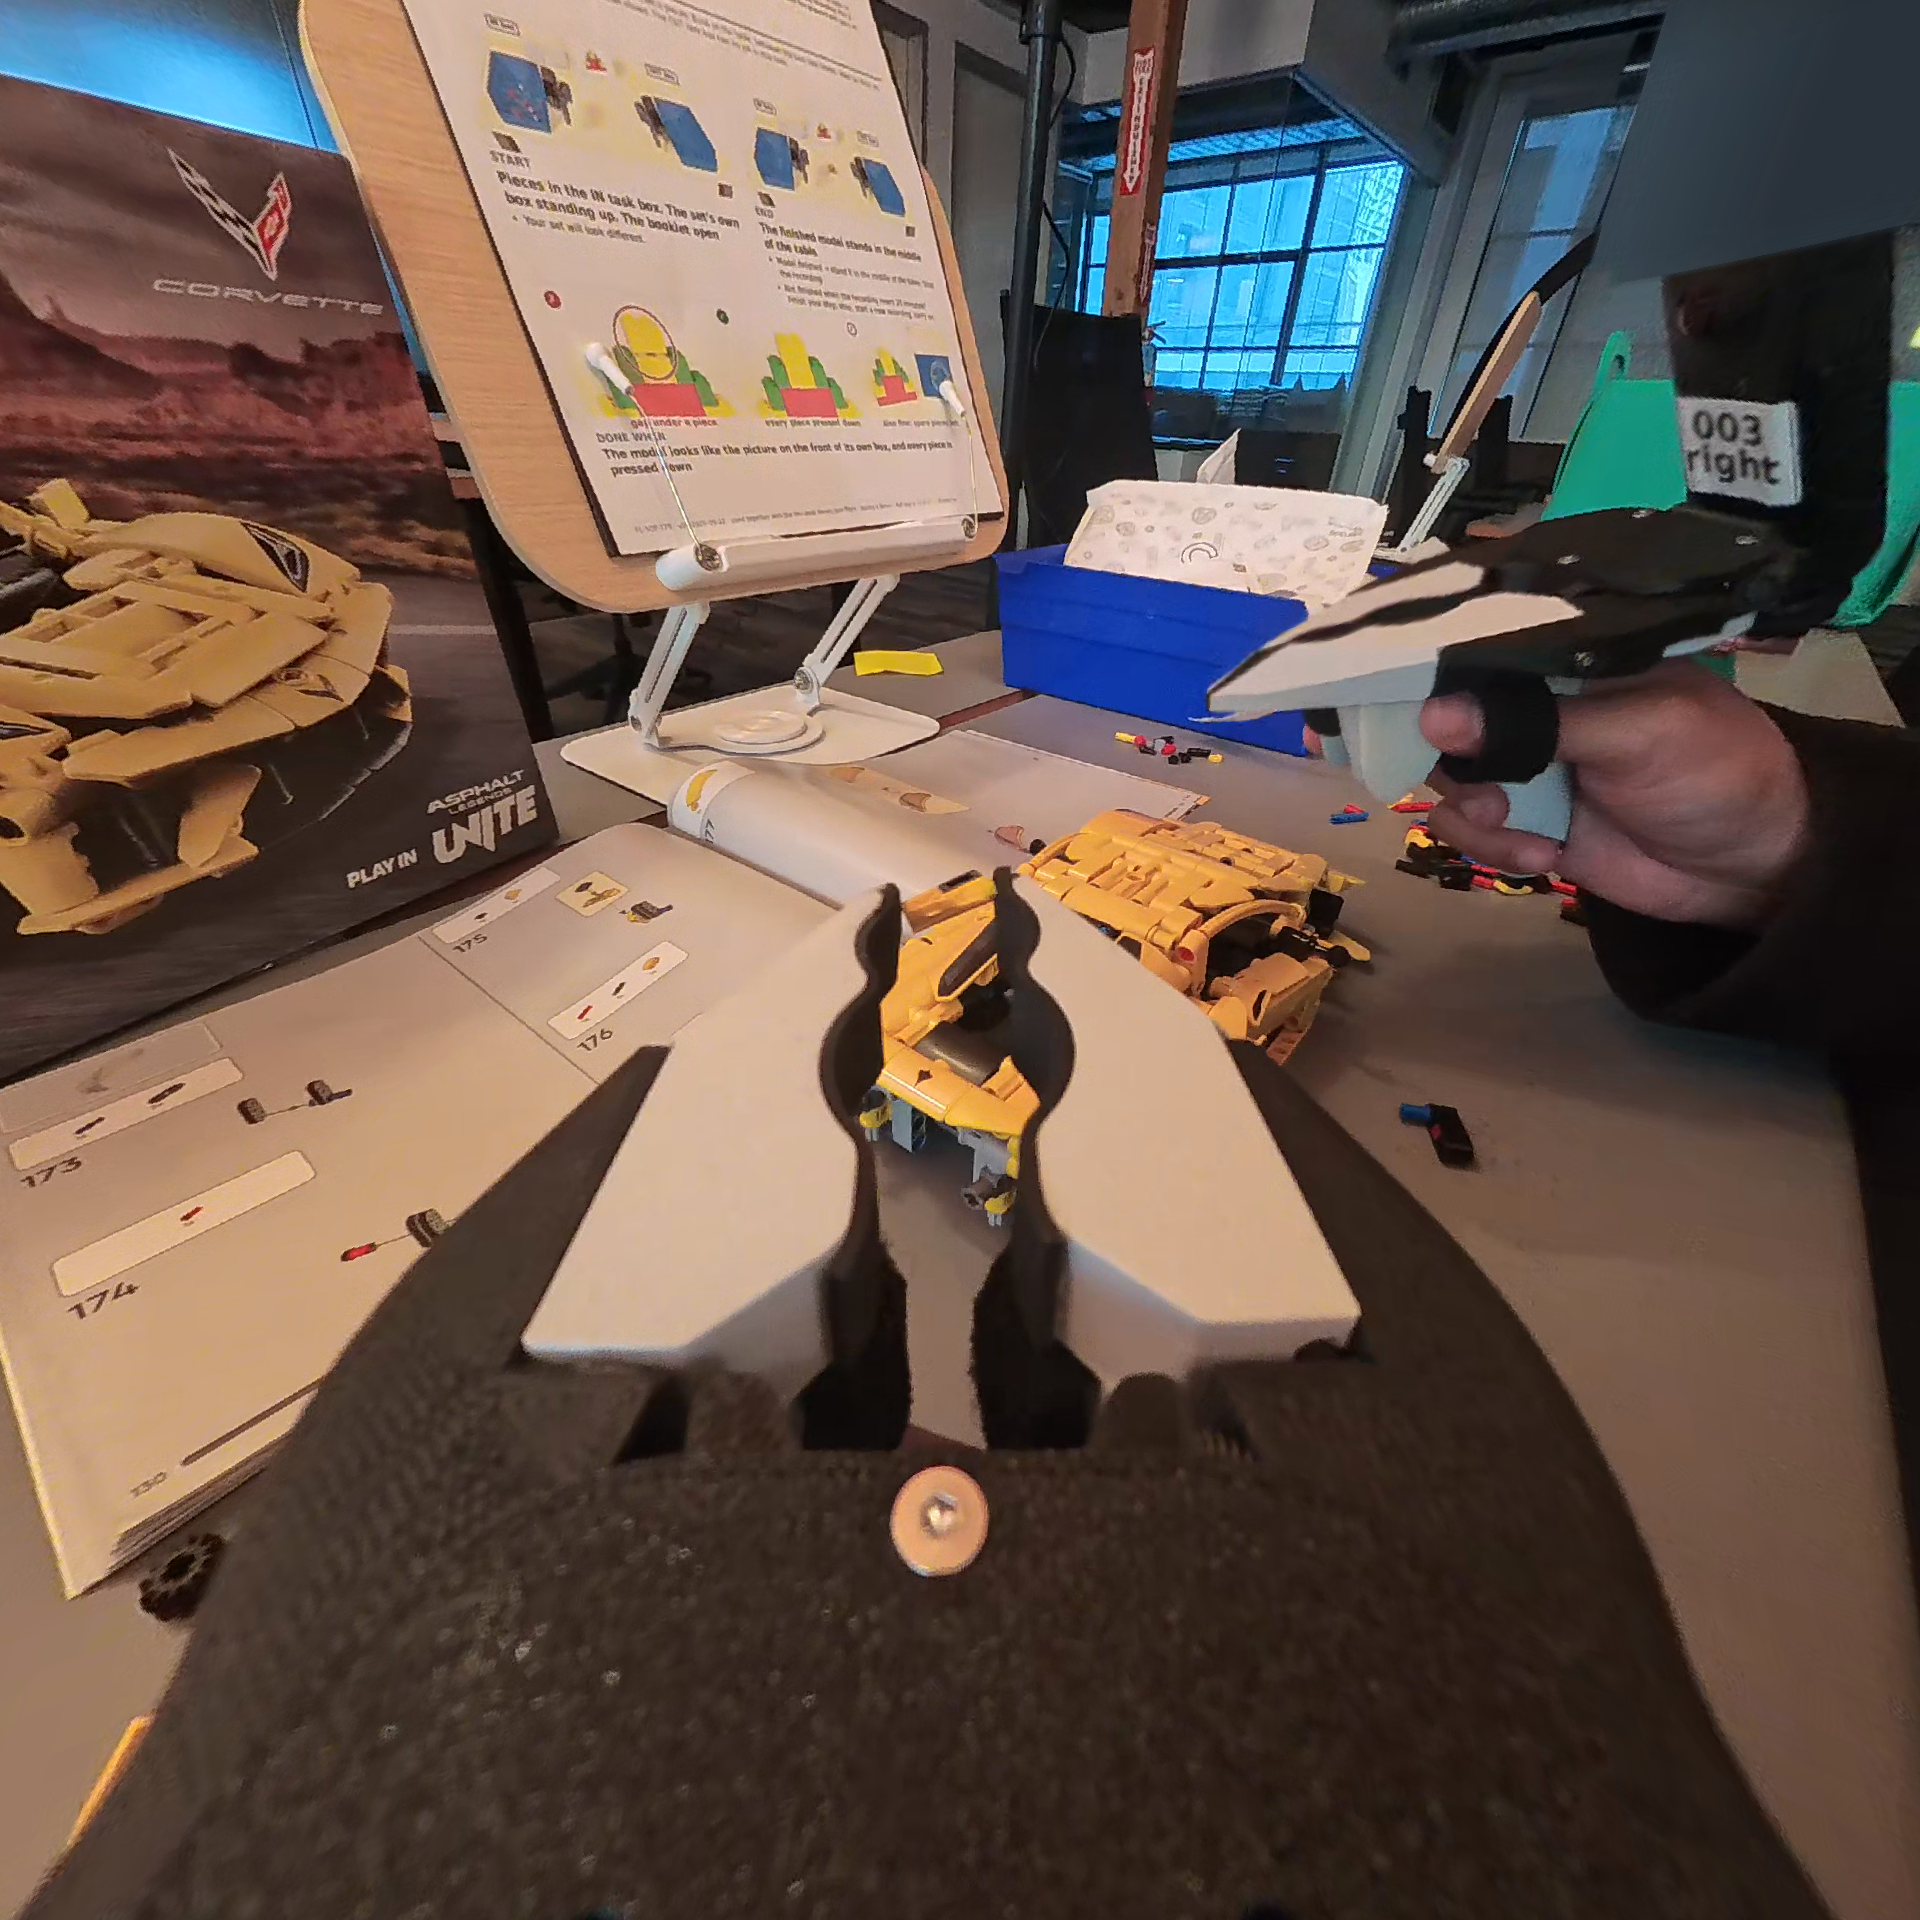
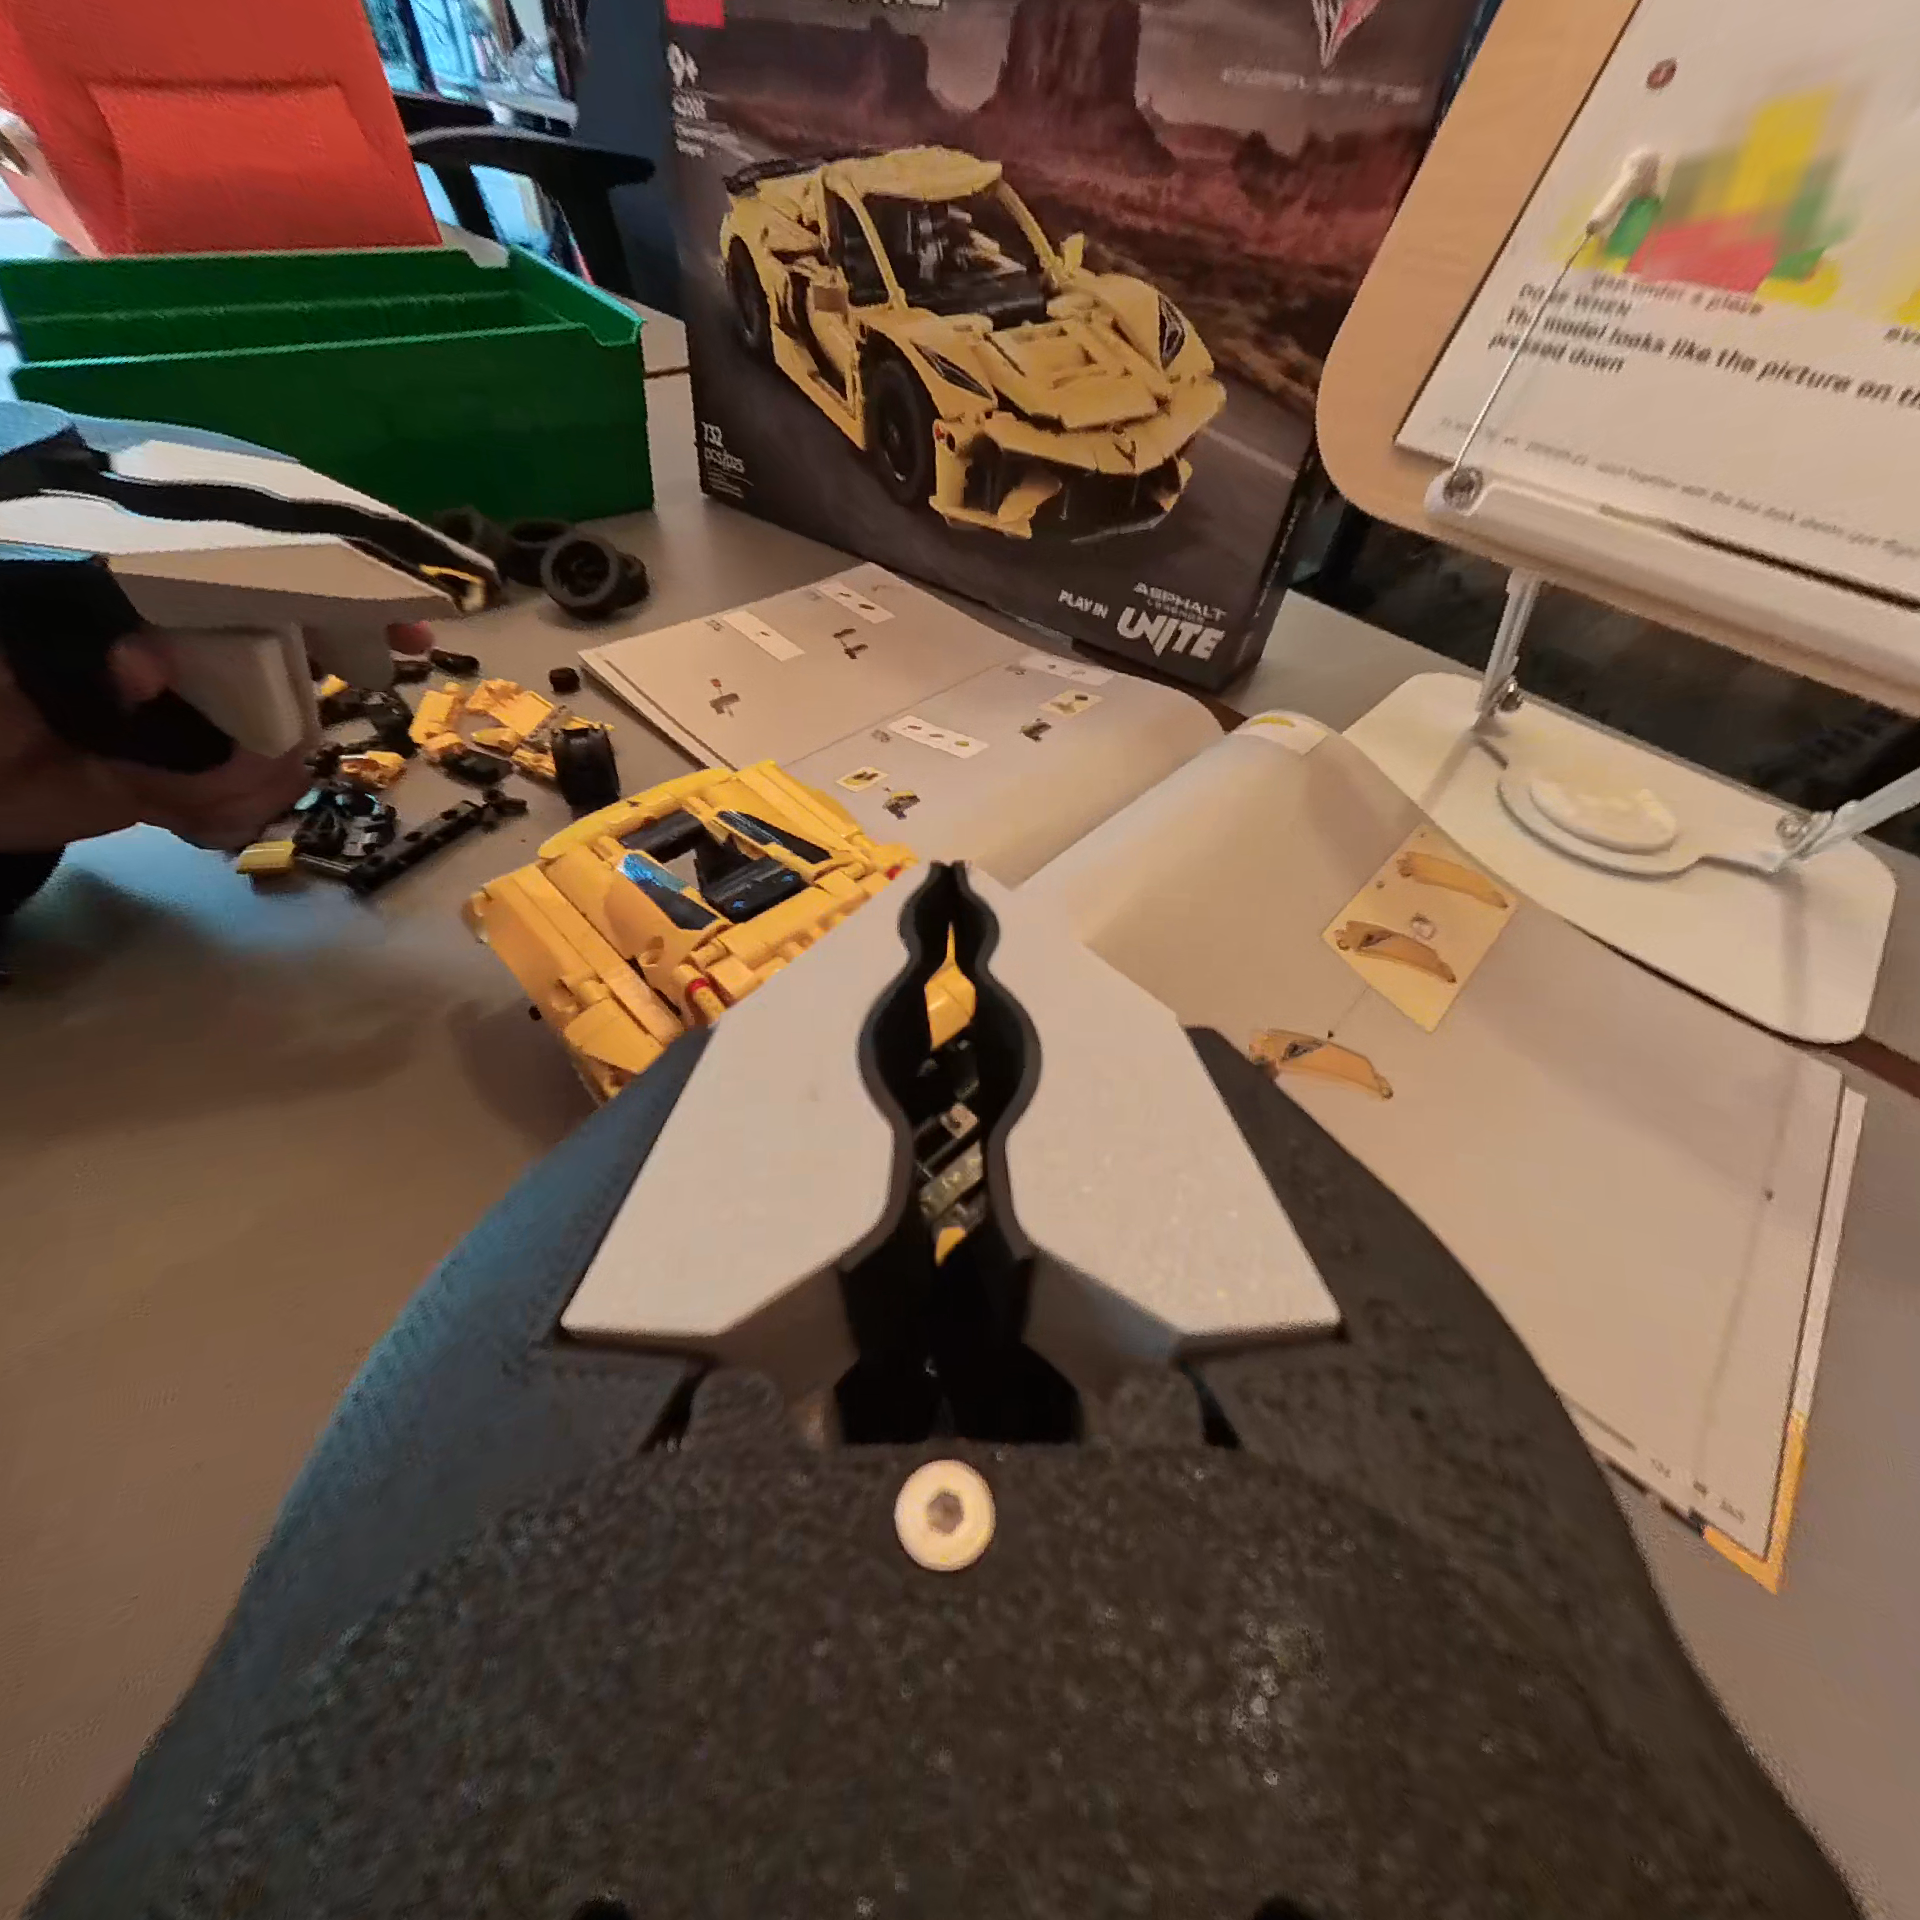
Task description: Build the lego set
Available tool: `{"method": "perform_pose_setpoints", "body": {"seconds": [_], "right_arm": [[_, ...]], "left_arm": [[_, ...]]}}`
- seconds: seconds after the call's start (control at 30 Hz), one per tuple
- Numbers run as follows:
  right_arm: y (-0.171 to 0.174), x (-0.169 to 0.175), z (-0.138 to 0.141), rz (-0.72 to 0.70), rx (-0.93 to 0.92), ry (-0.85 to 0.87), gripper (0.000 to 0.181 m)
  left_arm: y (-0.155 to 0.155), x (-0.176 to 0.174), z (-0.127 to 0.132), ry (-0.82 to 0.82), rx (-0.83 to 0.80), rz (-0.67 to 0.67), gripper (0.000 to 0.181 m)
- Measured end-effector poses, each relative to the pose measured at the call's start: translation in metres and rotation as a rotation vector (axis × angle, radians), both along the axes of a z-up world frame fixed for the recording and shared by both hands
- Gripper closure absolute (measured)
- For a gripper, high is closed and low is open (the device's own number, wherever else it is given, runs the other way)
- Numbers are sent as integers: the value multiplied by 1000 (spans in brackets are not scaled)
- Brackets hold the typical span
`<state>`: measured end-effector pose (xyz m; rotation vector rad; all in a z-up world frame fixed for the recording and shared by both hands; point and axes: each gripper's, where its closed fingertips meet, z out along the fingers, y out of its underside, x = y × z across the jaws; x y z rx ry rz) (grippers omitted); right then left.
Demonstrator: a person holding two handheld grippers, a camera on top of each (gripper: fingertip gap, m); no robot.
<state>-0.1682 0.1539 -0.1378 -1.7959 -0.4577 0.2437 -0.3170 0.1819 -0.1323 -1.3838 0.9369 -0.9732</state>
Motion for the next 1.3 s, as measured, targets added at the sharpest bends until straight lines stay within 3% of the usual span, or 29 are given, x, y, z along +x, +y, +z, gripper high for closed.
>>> {"method": "perform_pose_setpoints", "body": {"seconds": [0.23,1.3], "right_arm": [[6,8,-6,-53,2,-18,181],[5,0,-14,-19,-24,-15,181]], "left_arm": [[-2,1,-1,4,-7,-14,164],[-2,1,-3,9,-15,-17,164]]}}
